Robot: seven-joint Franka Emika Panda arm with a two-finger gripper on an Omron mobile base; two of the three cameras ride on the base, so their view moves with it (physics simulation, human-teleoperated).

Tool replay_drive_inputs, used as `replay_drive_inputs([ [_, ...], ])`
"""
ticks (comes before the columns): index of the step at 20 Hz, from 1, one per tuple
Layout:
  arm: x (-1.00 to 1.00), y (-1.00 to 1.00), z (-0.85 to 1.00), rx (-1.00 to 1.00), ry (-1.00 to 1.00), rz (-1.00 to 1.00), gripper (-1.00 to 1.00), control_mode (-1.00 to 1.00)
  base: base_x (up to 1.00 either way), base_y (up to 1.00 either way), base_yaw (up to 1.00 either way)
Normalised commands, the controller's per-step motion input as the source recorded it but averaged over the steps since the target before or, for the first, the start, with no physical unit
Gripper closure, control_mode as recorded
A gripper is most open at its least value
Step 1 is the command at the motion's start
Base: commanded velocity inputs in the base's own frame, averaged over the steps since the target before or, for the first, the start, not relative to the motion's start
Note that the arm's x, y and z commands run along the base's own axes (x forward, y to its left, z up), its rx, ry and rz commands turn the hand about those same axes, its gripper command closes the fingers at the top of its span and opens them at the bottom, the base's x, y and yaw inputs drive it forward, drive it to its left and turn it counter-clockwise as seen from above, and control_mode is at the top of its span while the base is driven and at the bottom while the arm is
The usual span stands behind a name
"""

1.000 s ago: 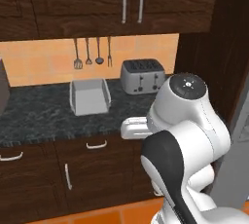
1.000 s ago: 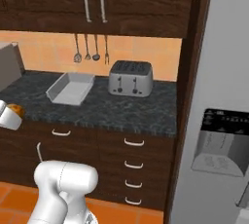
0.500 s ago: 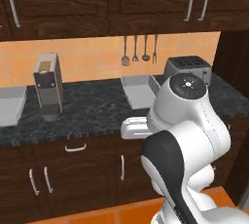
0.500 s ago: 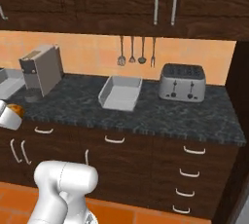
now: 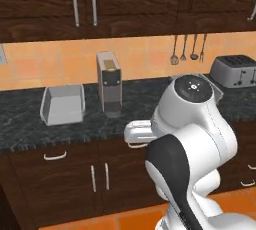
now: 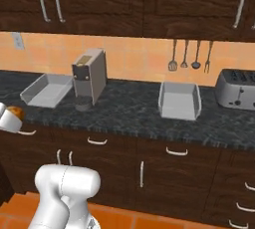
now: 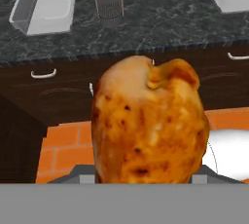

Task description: Place one sweet potato and one chicken drumstick in each tupperware on the nearby counter, to pack two identical lunches.

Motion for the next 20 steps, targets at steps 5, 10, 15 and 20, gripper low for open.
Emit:
replay_drive_inputs([
  [5, 0.0, 0.0, 0.0, 0.0, 0.0, 0.0, 1.0, 1.0, 0.67, 0.47, -0.06],
  [10, 0.0, 0.0, 0.0, 0.0, 0.0, 0.0, 1.0, 1.0, 0.59, 0.39, -0.03],
  [15, 0.46, 0.47, -0.25, 0.0, -0.02, 0.01, 1.0, -1.0, 0.0, 0.13, 0.0],
  [20, 1.0, 0.34, -0.22, 0.04, 0.01, 0.06, 1.0, -1.0, 0.0, 0.0, 0.0],
])
